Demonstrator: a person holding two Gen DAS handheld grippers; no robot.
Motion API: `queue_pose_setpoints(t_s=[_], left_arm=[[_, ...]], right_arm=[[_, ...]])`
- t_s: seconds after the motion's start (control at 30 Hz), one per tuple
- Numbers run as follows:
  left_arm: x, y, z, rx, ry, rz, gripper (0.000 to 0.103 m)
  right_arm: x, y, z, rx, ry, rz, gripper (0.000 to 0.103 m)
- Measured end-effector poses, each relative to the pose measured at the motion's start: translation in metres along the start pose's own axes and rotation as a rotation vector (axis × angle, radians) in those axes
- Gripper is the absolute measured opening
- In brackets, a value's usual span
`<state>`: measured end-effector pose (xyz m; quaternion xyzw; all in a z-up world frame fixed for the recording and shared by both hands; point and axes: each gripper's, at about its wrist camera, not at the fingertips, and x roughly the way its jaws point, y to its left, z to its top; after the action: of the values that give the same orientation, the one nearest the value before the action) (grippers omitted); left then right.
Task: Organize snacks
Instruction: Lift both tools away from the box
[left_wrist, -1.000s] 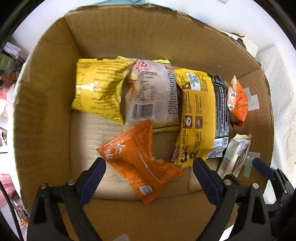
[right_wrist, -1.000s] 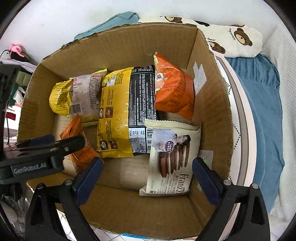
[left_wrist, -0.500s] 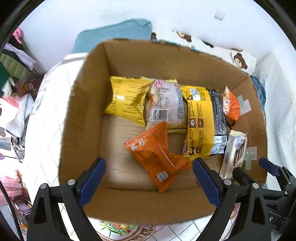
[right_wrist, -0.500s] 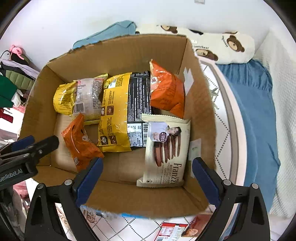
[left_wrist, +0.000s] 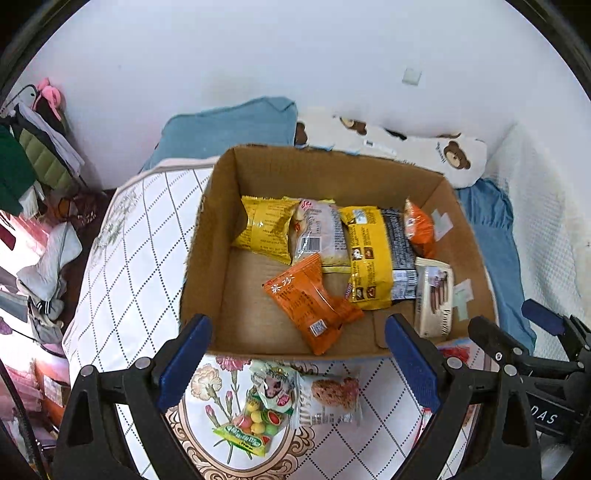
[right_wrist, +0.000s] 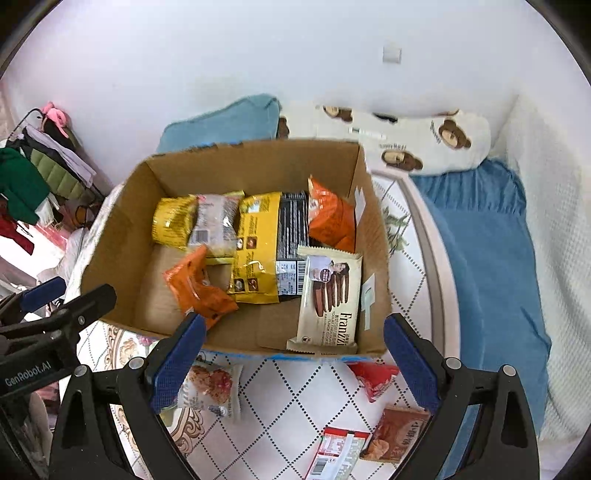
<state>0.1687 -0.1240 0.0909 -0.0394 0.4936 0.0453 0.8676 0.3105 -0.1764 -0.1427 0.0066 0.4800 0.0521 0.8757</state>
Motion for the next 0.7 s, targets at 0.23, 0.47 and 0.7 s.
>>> queue_pose_setpoints(t_s=[0.23, 0.47, 0.7], left_arm=[[-0.033, -0.003, -0.019, 0.002, -0.069, -0.006, 0.096], [-0.061, -0.004, -0.034, -0.019, -0.124, -0.008, 0.096], [-0.063, 0.000, -0.049, -0.039, -0.112, -0.005, 0.096]], right_arm=[[-0.048, 0.005, -0.018, -0.004, -0.105, -0.014, 0.099], [-0.082, 0.007, -0.036, 0.033, -0.175, 0.002, 0.099], [-0.083, 0.000, -0.061, 0.090, -0.129, 0.060, 0.099]])
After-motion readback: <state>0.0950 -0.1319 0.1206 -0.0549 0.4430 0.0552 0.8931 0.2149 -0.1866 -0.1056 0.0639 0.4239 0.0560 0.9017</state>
